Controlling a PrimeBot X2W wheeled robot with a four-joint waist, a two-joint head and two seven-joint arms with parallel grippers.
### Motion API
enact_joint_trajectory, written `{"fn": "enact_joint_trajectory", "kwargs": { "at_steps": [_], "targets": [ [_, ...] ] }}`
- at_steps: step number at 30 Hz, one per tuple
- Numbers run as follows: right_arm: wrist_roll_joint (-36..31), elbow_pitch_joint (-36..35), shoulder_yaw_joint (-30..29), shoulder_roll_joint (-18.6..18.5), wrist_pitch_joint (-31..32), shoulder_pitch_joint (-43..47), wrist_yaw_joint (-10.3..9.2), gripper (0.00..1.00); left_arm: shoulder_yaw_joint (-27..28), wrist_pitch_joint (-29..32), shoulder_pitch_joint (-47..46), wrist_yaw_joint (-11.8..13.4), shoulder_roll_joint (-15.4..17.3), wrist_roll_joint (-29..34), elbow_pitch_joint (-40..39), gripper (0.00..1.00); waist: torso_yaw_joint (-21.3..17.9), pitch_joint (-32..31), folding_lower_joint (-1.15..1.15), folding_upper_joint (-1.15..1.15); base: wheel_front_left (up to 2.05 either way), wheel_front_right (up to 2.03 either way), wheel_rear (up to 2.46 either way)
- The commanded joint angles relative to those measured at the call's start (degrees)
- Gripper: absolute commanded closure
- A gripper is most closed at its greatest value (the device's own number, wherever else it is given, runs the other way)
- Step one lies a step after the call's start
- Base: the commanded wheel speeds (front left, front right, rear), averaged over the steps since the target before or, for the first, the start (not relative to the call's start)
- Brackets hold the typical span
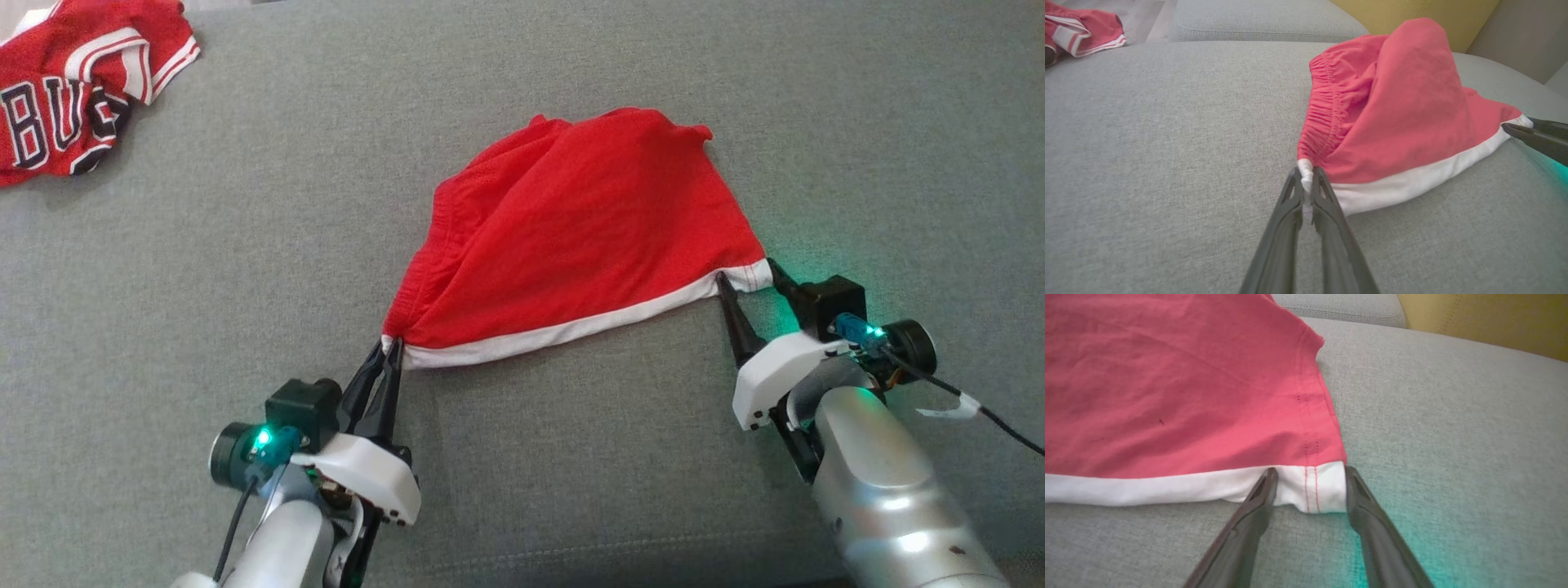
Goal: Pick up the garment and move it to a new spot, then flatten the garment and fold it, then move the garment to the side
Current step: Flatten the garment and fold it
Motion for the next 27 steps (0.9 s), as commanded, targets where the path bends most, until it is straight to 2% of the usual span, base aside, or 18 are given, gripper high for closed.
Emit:
{"fn": "enact_joint_trajectory", "kwargs": {
  "at_steps": [1, 3, 4, 10, 12, 14, 19, 27],
  "targets": [
    [0.4, -0.8, 1.5, -0.1, -0.6, -1.1, 0.43, 0.2, 1.6, -0.6, -1.8, 0.4, 0.9, -0.4, -1.7, 1.0, 0.0, 0.1, 0.0, 0.0, 0.0, 0.0, 0.0],
    [0.4, -0.3, 1.8, -0.1, -0.6, -1.5, 0.43, 0.47, 1.5, -0.7, -1.9, 0.4, 0.9, -0.4, -1.8, 1.0, 0.0, 0.2, 0.0, 0.0, 0.0, 0.0, 0.0],
    [0.4, 0.3, 2.0, -0.1, -0.6, -1.9, 0.43, 0.53, 1.5, -0.7, -2.0, 0.4, 1.0, -0.5, -1.8, 1.0, 0.0, 0.4, 0.0, 0.0, 0.0, 0.0, 0.0],
    [1.1, 1.7, 2.9, -0.1, -0.6, -2.6, 0.43, 0.71, 1.4, -0.7, -2.3, 0.5, 1.2, -0.7, -1.8, 1.0, 0.1, 0.6, 0.0, 0.0, 0.0, 0.0, 0.0],
    [1.8, 1.3, 3.2, -0.1, -0.6, -2.6, 0.43, 0.83, 1.5, -0.7, -2.4, 0.7, 1.2, -0.9, -2.0, 1.0, 0.1, 0.5, 0.0, 0.0, 0.0, 0.0, 0.0],
    [3.1, -0.3, 3.4, -0.1, -0.6, -2.3, 0.43, 1.0, 1.9, -0.7, -2.5, 0.8, 1.1, -1.2, -2.7, 1.0, 0.1, 0.3, 0.0, 0.0, 0.0, 0.0, 0.0],
    [7.0, -7.7, 4.5, -0.1, -0.6, -1.0, 0.43, 1.0, 4.6, -0.8, -2.0, 0.6, 0.6, -3.2, -7.1, 1.0, -0.5, -1.1, 0.0, 0.0, 0.0, 0.0, 0.0],
    [9.8, -26.0, 6.9, -1.1, -0.6, 1.5, 0.43, 1.0, 10.0, -0.8, 0.0, -0.5, -0.7, -7.4, -19.9, 1.0, -2.1, -5.6, 0.0, 0.0, 0.0, 0.0, 0.0]
  ]
}}
